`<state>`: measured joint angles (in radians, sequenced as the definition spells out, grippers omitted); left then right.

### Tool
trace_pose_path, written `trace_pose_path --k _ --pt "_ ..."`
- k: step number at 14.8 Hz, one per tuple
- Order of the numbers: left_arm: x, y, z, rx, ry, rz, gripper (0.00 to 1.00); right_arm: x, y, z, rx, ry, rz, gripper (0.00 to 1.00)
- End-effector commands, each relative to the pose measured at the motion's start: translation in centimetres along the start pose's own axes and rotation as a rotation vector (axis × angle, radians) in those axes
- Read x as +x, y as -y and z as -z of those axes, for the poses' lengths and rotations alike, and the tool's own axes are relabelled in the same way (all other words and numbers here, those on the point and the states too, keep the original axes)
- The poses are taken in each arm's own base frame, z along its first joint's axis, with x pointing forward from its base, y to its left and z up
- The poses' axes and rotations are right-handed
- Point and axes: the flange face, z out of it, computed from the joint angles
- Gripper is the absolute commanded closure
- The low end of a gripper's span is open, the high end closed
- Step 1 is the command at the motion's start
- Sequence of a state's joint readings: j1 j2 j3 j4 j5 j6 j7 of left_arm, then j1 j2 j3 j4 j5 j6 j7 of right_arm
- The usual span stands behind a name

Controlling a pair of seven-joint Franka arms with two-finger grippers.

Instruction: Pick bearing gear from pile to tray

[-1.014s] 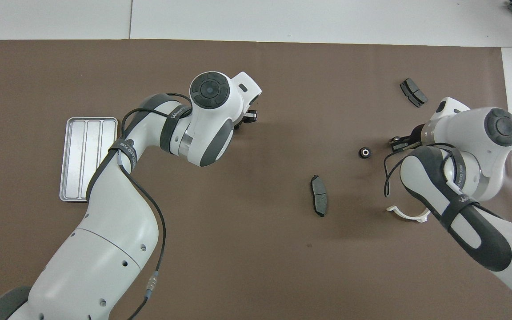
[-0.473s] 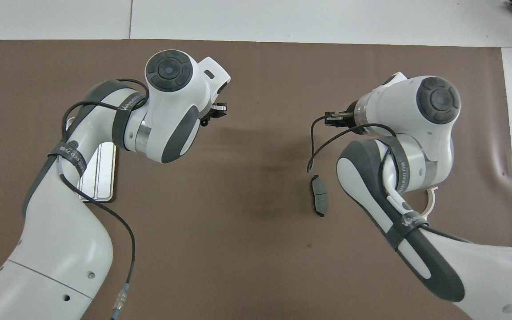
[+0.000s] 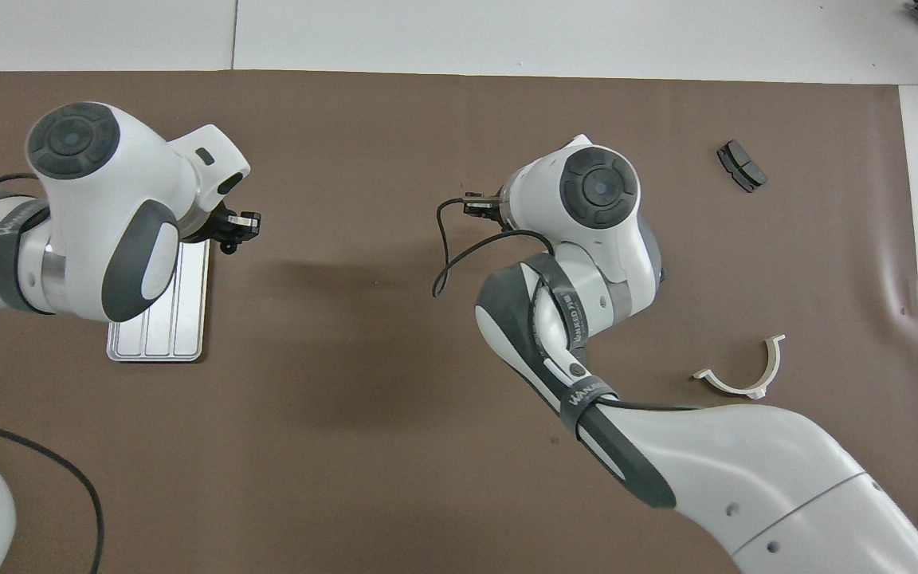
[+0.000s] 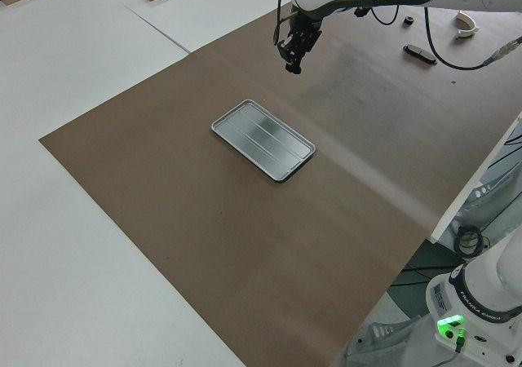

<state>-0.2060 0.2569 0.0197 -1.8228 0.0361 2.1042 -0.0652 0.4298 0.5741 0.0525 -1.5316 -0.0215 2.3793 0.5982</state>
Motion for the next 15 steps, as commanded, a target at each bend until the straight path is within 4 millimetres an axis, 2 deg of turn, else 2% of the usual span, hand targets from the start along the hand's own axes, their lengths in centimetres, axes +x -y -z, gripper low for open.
trace_pose_path --k 1,3,7,10,11,12,13,14,15 --pt "-3.3 4.0 -1.9 -0.001 0.019 -0.050 1.00 0.0 3.3 -3.2 -0.016 -0.051 -0.005 1.00" --pt "-4.9 6.5 -3.9 -0.001 -0.005 -0.057 1.00 0.0 3.6 -3.4 0.012 -0.080 -0.001 1.00" --pt "-6.8 8.3 -5.7 0.003 -0.046 -0.044 1.00 -1.0 3.9 -4.2 0.016 -0.073 0.009 0.97" --pt "-7.4 8.6 -6.2 0.003 -0.047 -0.036 1.00 -1.7 4.1 -4.7 0.022 -0.074 0.013 0.81" --pt "-7.3 8.6 -6.1 0.004 -0.056 -0.040 0.94 -1.8 4.2 -4.8 0.023 -0.074 0.015 0.58" --pt "-7.5 8.6 -6.4 0.003 -0.053 -0.041 0.76 -1.8 4.2 -4.6 0.018 -0.070 0.012 0.01" --pt "-7.5 8.7 -6.4 0.003 -0.053 -0.038 0.51 -1.6 3.9 -4.4 0.006 -0.068 0.016 0.00" --pt "-7.6 8.7 -6.4 0.003 -0.052 -0.037 0.15 -1.2 3.5 -4.2 -0.014 -0.065 0.016 0.00" --pt "-7.5 9.2 -6.3 0.004 -0.053 -0.028 0.00 -0.7 3.0 -3.7 -0.028 -0.074 0.019 0.00"
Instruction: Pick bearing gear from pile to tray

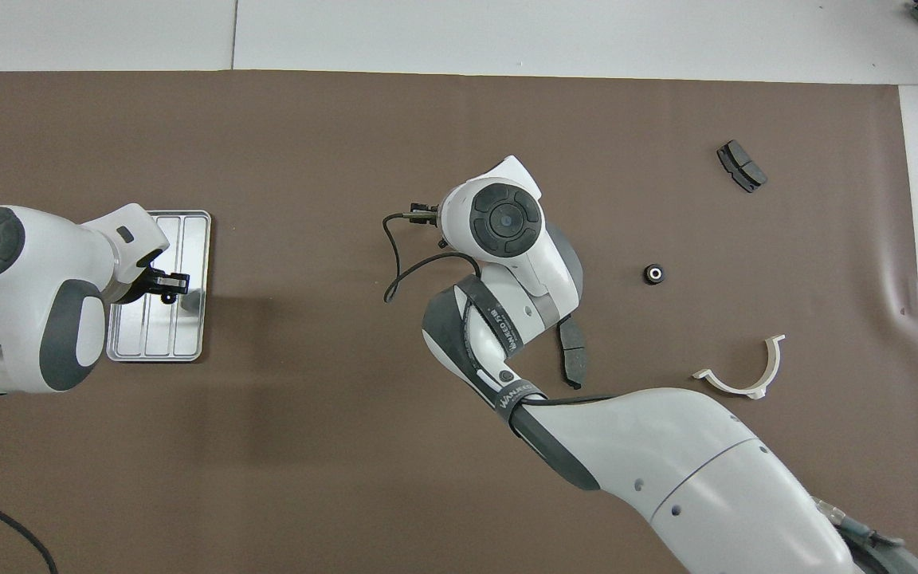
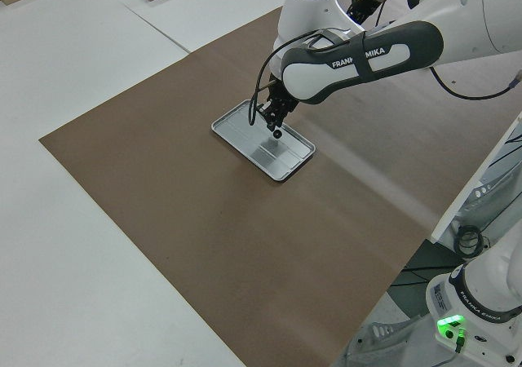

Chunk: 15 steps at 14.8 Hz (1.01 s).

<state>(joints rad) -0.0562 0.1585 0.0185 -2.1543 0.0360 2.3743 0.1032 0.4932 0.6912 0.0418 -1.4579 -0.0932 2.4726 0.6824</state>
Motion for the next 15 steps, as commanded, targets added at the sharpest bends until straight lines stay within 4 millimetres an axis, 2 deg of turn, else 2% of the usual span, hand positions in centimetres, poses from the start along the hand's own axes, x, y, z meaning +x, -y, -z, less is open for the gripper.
trace_pose_path --k 1,4,6,8,10,11,13,15 --pt "-0.8 1.0 0.6 0.005 -0.022 0.002 0.00 1.4 -1.5 1.5 -0.039 -0.023 -0.006 0.00" --pt "-0.2 0.9 1.2 0.006 -0.026 -0.001 0.00 5.3 -6.5 7.5 -0.090 -0.028 -0.054 0.00" --pt "0.6 0.2 2.4 0.005 -0.028 -0.004 0.00 6.3 -9.6 11.0 -0.124 -0.006 -0.003 0.00" --pt "2.0 -1.6 4.1 0.003 -0.034 -0.035 0.00 6.6 -13.5 13.7 -0.147 0.019 0.043 0.00" --pt "3.6 -3.2 5.9 0.001 -0.051 -0.034 0.00 6.1 -17.6 14.4 -0.169 0.064 0.132 0.00" --pt "4.0 -4.7 5.9 -0.002 -0.052 -0.008 0.00 5.7 -19.5 14.2 -0.179 0.087 0.177 0.00" --pt "4.8 -8.0 6.8 -0.009 -0.072 0.012 0.00 4.2 -23.1 12.9 -0.189 0.135 0.233 0.00" --pt "5.7 -11.8 7.9 -0.018 -0.088 0.010 0.00 2.4 -25.7 11.5 -0.181 0.154 0.277 0.00"
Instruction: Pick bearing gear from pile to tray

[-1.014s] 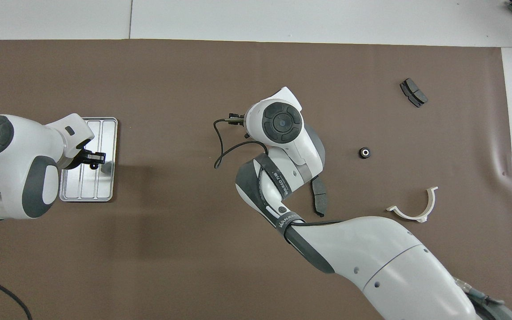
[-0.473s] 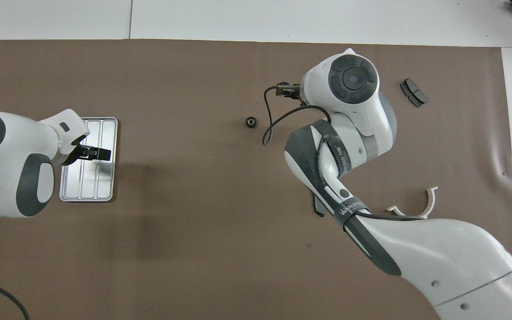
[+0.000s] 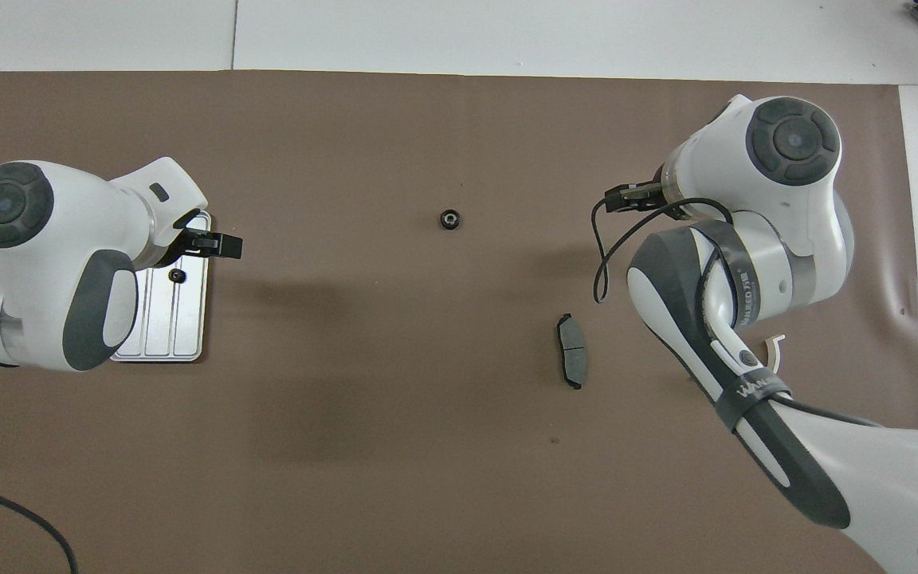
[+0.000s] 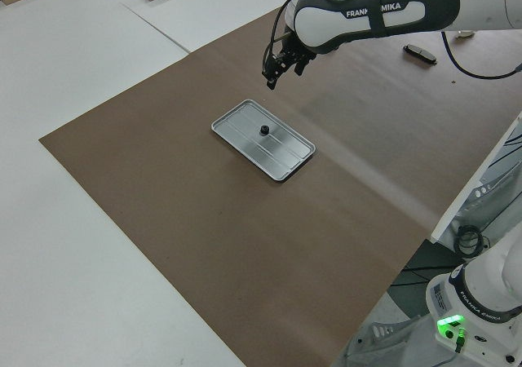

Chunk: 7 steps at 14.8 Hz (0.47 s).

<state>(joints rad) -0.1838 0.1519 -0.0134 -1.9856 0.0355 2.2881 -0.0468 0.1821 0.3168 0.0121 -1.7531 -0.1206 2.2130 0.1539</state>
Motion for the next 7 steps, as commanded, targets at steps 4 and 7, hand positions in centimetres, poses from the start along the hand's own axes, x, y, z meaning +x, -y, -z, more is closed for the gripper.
trace_pose_path --k 4,7 --pt "3.5 -10.5 1.0 -0.007 0.041 0.097 0.00 -6.3 -3.3 -6.8 0.023 -0.019 0.111 0.00" --pt "5.3 -14.9 0.5 -0.016 0.054 0.107 0.00 -7.6 -3.0 -8.4 0.029 -0.022 0.112 0.00"
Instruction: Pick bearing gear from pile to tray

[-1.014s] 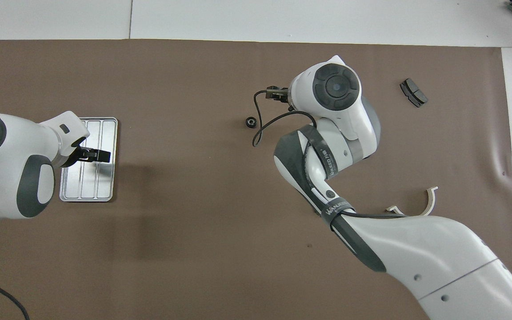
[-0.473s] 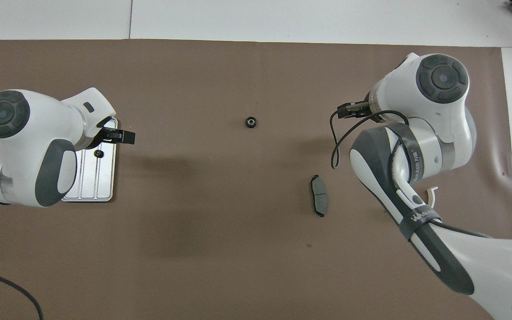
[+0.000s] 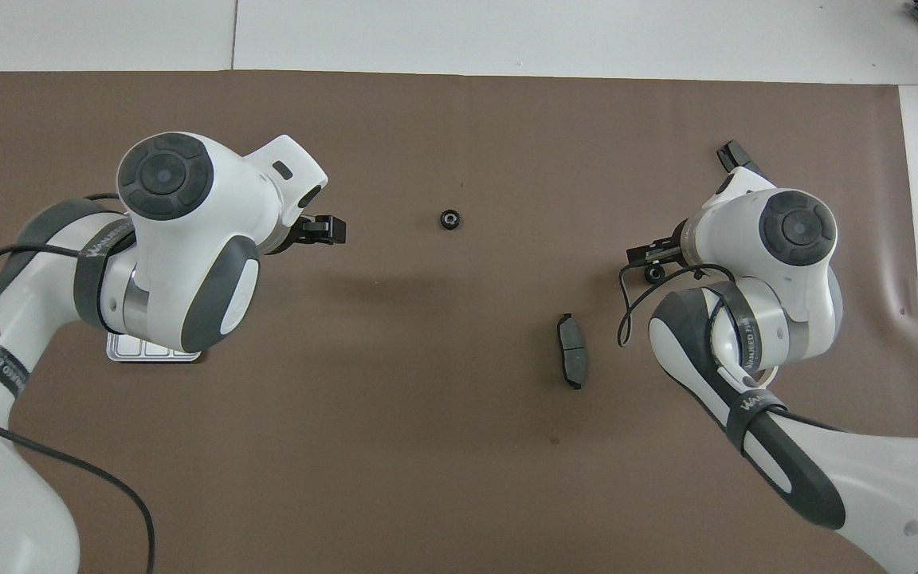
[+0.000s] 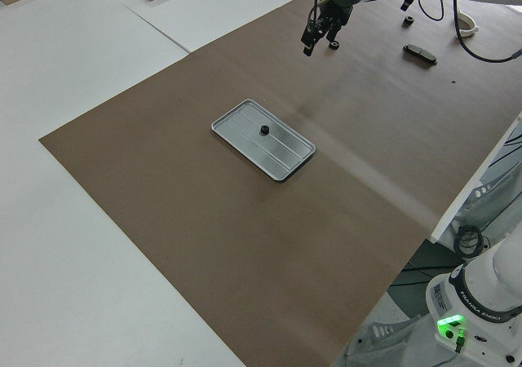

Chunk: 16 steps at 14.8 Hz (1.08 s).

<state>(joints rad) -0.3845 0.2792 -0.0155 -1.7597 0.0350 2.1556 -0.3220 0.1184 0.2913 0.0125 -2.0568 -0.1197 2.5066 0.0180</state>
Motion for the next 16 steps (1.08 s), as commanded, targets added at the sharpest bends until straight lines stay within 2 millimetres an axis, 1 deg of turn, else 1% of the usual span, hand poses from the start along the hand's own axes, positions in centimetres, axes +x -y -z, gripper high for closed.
trace_pose_path --k 1,2,3,4,5,6,8,9,10,11,12,13,14,15,16 --pt "2.1 -4.6 -1.1 0.007 0.029 0.027 0.00 -1.2 0.3 0.2 0.013 -0.014 0.015 0.00" --pt "2.2 -7.1 -1.7 0.010 0.028 0.034 0.00 -1.3 0.2 -0.2 0.014 -0.009 0.013 0.00" --pt "2.4 -8.5 -2.2 0.010 0.028 0.040 0.00 -1.3 0.3 -0.5 0.015 -0.009 0.014 0.02" --pt "2.8 -9.3 -2.7 0.013 0.026 0.033 0.00 -1.3 0.3 -0.7 0.015 -0.012 0.013 0.11" --pt "3.2 -9.9 -3.3 0.011 0.023 0.029 0.00 -1.3 0.4 -0.8 0.015 -0.011 0.013 0.23" --pt "3.7 -10.1 -3.9 0.011 0.021 0.028 0.00 -1.4 0.4 -0.8 0.016 -0.008 0.015 0.31" --pt "4.5 -12.1 -4.6 -0.001 -0.001 0.010 0.00 -1.5 0.3 -0.9 0.015 -0.003 0.018 0.39" --pt "4.8 -12.4 -4.6 -0.008 -0.009 0.010 0.00 -1.5 0.4 -0.9 0.016 -0.002 0.020 0.41" --pt "4.8 -12.5 -5.2 -0.010 -0.012 0.009 0.00 -1.6 0.5 -1.1 0.018 0.003 0.018 0.41" --pt "4.4 -13.4 -6.3 -0.005 -0.003 0.009 0.00 -1.8 0.6 -1.3 0.018 0.006 0.017 0.41" --pt "3.9 -14.7 -7.4 -0.002 0.003 0.022 0.00 -1.9 1.0 -1.3 0.025 0.007 0.015 0.41" --pt "4.1 -15.4 -8.3 -0.008 -0.004 0.027 0.00 -1.9 1.0 -1.3 0.033 0.007 0.005 0.41" --pt "4.4 -15.3 -8.7 -0.013 -0.010 0.030 0.00 -1.9 1.0 -1.3 0.034 0.007 0.006 0.41" --pt "4.6 -15.5 -9.7 -0.015 -0.014 0.032 0.00 -2.1 1.0 -1.5 0.034 0.013 0.007 0.41" --pt "4.8 -15.9 -10.0 -0.024 -0.029 0.027 0.00 -2.3 1.0 -1.6 0.034 0.021 0.008 0.41"
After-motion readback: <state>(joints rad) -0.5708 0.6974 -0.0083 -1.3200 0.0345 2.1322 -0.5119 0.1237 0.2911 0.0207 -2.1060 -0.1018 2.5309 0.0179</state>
